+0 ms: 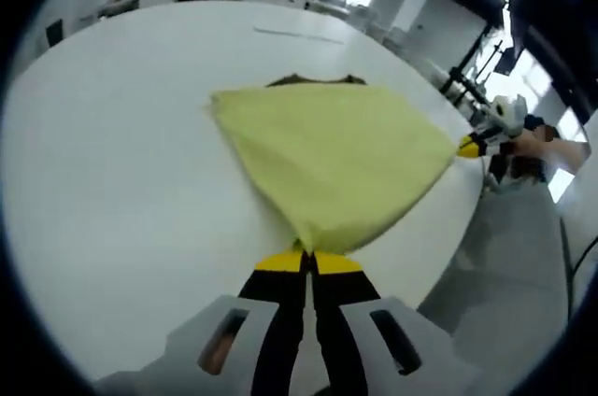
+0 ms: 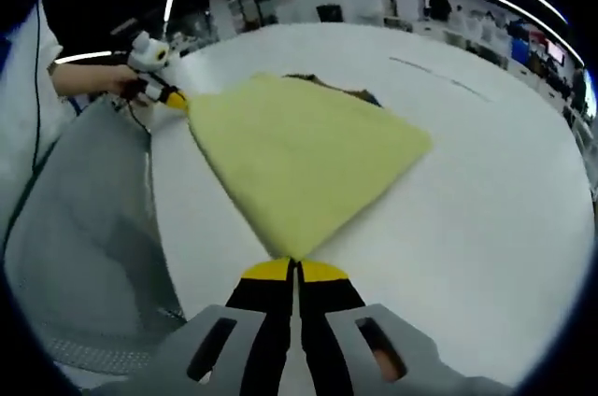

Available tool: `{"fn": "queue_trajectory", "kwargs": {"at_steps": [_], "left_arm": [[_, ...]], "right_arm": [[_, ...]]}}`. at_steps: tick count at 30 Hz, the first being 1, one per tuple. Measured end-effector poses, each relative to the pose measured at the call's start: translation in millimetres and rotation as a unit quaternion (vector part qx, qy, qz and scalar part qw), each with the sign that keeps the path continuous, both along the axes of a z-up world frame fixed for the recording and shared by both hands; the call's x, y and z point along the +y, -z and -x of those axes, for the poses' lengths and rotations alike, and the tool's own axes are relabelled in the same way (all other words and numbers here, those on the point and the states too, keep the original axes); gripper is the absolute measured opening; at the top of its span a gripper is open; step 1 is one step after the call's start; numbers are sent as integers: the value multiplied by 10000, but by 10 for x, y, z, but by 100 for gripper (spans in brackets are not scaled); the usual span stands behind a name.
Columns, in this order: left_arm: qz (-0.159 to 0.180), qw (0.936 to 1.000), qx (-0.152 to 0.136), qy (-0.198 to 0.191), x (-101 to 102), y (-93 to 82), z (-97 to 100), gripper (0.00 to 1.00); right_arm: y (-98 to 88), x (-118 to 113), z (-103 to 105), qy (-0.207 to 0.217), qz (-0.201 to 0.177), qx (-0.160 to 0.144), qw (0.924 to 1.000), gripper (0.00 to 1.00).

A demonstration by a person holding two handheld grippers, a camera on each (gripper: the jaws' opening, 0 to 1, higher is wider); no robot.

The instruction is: Fold the garment on the visible template until the final outline fits inside the template.

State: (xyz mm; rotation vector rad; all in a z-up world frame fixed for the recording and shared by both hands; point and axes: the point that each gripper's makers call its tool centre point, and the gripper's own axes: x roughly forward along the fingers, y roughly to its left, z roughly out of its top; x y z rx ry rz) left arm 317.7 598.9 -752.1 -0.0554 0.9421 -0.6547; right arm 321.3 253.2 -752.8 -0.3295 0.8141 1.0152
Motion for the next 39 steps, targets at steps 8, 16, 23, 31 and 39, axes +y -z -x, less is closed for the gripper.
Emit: {"fn": "queue_trajectory", "kwargs": {"at_steps": [8, 16, 23, 31, 39], "left_arm": [[35, 9998, 168, 104, 10, 75, 57, 0], [317, 9981, 511, 112, 2, 82, 94, 0], [467, 9949, 675, 581, -26, 55, 108, 0], [522, 9918, 835, 812, -23, 59, 112, 0], [443, 9887, 880, 1133, -12, 37, 106, 0]], "right_arm": [[52, -37, 14, 4, 8, 30, 10000, 2], [114, -34, 93, 23, 35, 72, 10000, 2], [125, -67, 107, -86, 154, 56, 9998, 1], [131, -67, 102, -89, 154, 53, 9998, 1], [131, -65, 105, -127, 160, 58, 9998, 1]]}}
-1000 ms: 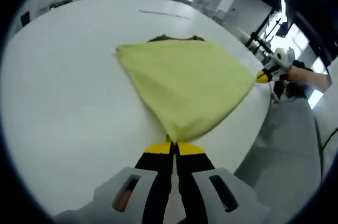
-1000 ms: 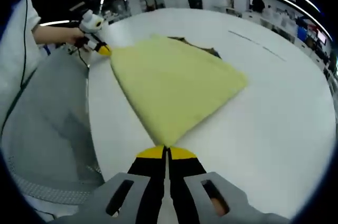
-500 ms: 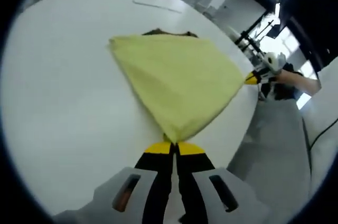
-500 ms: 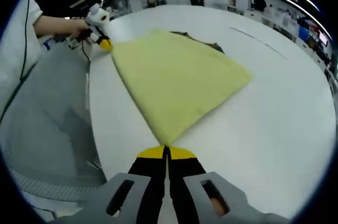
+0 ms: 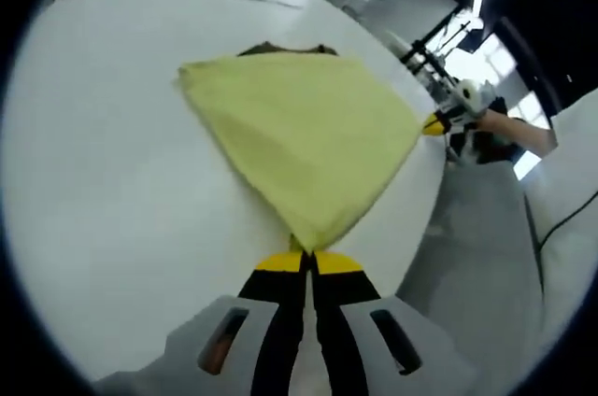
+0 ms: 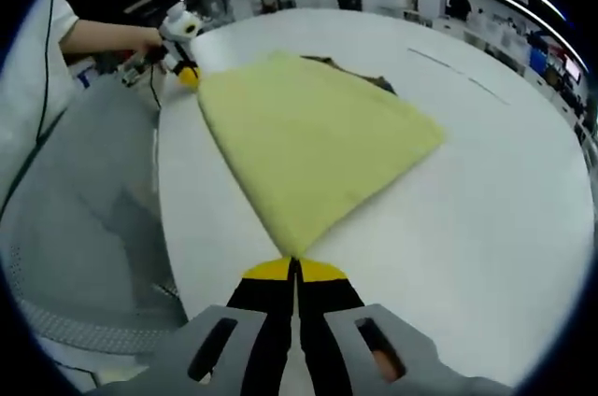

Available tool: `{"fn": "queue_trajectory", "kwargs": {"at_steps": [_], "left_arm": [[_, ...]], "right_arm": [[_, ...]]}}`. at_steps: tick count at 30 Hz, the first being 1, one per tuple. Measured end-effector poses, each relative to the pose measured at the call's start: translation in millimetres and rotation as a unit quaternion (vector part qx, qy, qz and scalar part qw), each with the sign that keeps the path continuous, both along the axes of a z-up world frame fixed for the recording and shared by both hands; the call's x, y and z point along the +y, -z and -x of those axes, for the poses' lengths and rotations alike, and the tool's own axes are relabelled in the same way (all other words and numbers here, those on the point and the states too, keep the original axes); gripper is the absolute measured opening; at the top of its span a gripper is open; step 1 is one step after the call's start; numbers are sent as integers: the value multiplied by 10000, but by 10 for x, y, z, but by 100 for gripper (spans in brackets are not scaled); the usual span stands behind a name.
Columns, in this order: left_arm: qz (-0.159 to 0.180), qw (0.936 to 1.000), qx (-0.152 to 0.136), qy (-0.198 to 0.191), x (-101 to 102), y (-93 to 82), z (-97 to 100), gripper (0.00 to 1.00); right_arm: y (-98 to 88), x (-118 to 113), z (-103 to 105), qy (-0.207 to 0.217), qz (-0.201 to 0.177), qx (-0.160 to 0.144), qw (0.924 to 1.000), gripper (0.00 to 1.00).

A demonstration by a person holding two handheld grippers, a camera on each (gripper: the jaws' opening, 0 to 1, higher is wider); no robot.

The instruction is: Fold the garment on the visible template until the final outline fits inside the template.

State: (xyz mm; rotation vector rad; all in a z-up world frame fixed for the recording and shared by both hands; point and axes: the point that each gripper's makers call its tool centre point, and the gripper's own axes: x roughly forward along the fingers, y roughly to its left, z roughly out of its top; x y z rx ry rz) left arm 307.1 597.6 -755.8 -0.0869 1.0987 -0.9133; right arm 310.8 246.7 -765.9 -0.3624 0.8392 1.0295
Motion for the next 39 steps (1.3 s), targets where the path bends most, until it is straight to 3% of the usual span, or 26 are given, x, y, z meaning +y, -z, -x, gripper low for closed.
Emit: {"fn": "queue_trajectory", "kwargs": {"at_steps": [15, 23, 27, 29, 35, 39], "left_arm": [[169, 9995, 205, -141, 19, 34, 27, 0], [0, 9985, 289, -472, 136, 32, 80, 1], [-99, 9969, 206, -754, 212, 7, 51, 8], [-196, 9948, 62, -996, 257, -24, 3, 14], [-478, 9939, -310, -945, 235, -162, 50, 29], [-616, 9924, -588, -890, 160, -298, 102, 43]], "right_arm": [[18, 0, 6, 6, 14, 25, 10000, 1], [12, -38, 22, 308, -37, 86, 9995, 1], [-48, -129, 5, 563, -14, 11, 9984, 2], [-79, -167, 2, 672, 17, 0, 9977, 7], [-280, -227, -5, 1017, 8, -200, 9946, 28], [-490, -179, -28, 1455, -347, -322, 9882, 45]]}}
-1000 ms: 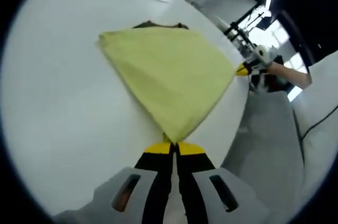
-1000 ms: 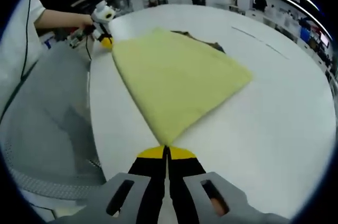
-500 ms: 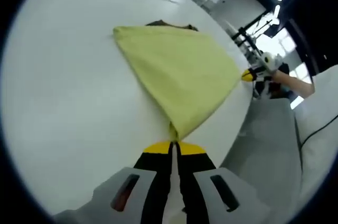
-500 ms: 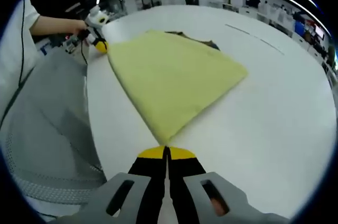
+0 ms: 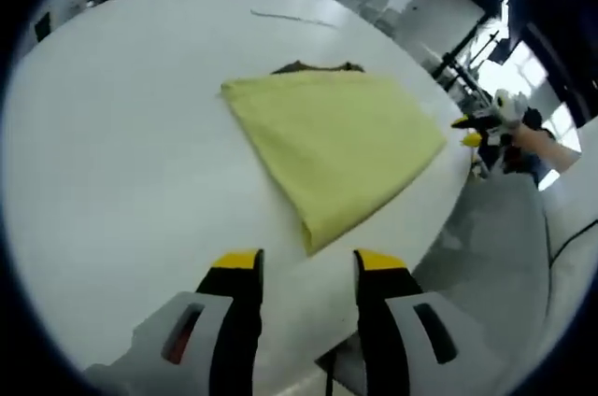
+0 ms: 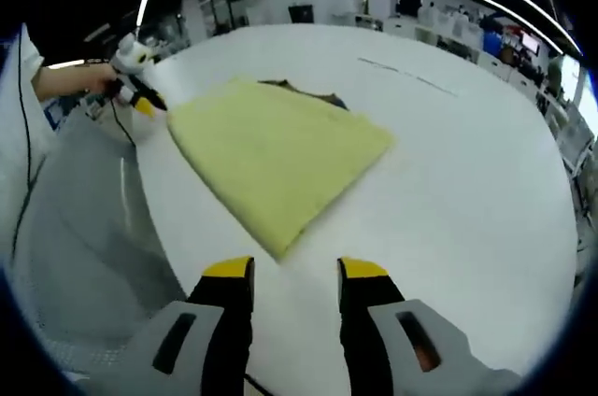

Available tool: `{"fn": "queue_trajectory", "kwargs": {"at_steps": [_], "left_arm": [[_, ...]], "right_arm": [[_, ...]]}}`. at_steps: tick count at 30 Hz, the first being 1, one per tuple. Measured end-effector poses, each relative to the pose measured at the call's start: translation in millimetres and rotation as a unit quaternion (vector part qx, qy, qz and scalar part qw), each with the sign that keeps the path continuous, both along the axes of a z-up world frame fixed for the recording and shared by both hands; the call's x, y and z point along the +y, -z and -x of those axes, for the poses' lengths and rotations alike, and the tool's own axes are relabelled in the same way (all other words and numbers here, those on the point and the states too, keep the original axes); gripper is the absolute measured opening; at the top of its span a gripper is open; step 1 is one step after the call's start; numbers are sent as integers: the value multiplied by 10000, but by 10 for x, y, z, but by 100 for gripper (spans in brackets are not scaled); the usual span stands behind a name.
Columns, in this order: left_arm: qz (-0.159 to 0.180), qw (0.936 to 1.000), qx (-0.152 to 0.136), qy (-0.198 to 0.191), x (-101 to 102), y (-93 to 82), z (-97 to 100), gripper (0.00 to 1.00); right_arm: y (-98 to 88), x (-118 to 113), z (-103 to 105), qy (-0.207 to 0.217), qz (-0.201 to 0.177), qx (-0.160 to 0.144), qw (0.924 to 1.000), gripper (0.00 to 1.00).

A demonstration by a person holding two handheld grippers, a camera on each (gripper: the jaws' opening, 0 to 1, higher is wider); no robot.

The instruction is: Fold the garment on the visible template until the final outline fits inside the template.

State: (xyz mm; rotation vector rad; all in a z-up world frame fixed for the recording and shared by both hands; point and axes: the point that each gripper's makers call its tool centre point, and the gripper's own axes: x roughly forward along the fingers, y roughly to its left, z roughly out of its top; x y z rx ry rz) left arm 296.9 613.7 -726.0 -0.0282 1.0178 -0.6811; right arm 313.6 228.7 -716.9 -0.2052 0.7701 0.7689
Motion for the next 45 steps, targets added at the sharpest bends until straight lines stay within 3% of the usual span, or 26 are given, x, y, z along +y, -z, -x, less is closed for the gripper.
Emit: {"fn": "queue_trajectory", "kwargs": {"at_steps": [4, 11, 19, 24, 29, 34, 40, 45], "left_arm": [[-61, 9996, -255, -116, -11, -144, 12, 57], [-46, 9987, -393, -319, -24, -388, 103, 76], [197, 9955, -832, -408, -103, -772, 209, 90], [347, 9916, -1156, -471, -166, -1024, 254, 99], [687, 9851, -1440, -640, -223, -1313, 249, 100], [625, 9819, -1672, -639, -217, -1482, 264, 100], [653, 9794, -1782, -686, -201, -1547, 308, 100], [643, 9805, -1736, -667, -227, -1496, 368, 100]], "right_arm": [[-198, 36, -10, 336, -248, -182, 9990, 58], [-506, 61, 57, 653, -506, -394, 9958, 83], [-954, 129, 174, 879, -921, -696, 9894, 93], [-1098, 173, 246, 871, -955, -810, 9883, 99], [-1197, 202, 302, 861, -1021, -886, 9871, 100], [-1240, 203, 345, 834, -1018, -931, 9869, 100], [-1316, 155, 376, 884, -1068, -1012, 9852, 100], [-1341, 119, 384, 962, -1100, -1062, 9835, 100]]}}
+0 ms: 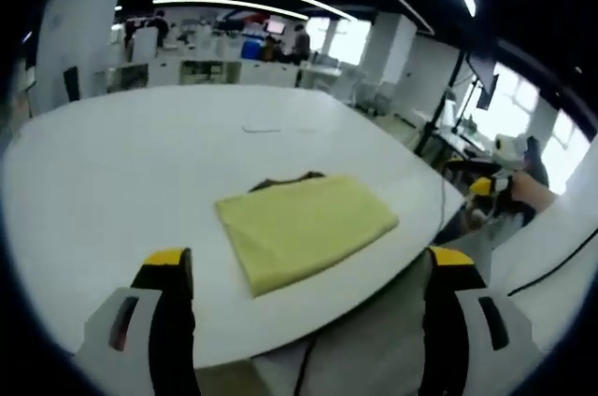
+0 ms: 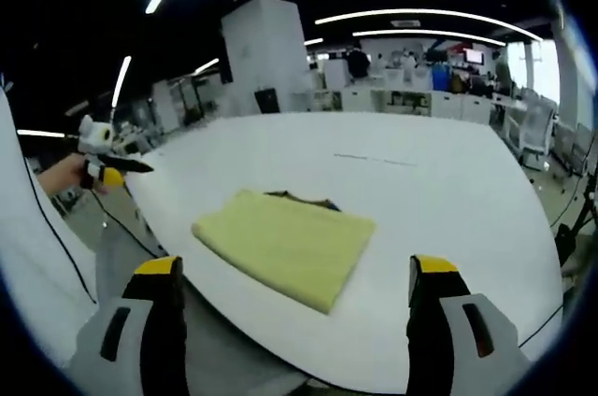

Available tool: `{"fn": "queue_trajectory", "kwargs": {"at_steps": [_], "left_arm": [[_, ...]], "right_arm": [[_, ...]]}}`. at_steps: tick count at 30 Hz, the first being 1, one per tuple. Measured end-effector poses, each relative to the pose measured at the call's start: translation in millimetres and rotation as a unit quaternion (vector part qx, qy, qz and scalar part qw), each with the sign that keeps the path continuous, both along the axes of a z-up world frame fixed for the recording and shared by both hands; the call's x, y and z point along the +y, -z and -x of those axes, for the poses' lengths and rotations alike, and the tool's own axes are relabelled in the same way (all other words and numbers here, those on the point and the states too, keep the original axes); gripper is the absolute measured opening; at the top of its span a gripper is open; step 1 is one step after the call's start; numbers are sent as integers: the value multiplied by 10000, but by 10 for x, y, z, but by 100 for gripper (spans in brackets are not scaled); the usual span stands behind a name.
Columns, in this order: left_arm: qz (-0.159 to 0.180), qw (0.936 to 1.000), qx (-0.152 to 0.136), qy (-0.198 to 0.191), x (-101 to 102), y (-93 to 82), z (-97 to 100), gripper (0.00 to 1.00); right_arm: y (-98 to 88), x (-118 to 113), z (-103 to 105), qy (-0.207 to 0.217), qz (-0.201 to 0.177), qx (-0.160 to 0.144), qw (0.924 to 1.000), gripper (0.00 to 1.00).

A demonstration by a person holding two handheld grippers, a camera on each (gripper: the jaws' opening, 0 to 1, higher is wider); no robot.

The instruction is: Fold the garment on the visible template until the final outline fits inside the template.

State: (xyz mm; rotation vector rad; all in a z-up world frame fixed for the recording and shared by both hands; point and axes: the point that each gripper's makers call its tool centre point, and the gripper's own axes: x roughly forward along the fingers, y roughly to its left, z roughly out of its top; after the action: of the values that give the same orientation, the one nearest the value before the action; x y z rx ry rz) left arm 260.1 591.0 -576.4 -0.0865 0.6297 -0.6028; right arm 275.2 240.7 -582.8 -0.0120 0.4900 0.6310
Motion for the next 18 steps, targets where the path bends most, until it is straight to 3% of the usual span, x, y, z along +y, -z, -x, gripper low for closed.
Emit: {"fn": "queue_trajectory", "kwargs": {"at_steps": [12, 18], "left_arm": [[21, 10000, 29, 5, -38, 9, 19, 100], [2, 10000, 64, 49, -61, 28, 34, 100]], "right_arm": [[61, 11, 50, -36, -4, 74, 10000, 100], [56, 0, 41, 54, -193, 83, 9998, 100]]}}
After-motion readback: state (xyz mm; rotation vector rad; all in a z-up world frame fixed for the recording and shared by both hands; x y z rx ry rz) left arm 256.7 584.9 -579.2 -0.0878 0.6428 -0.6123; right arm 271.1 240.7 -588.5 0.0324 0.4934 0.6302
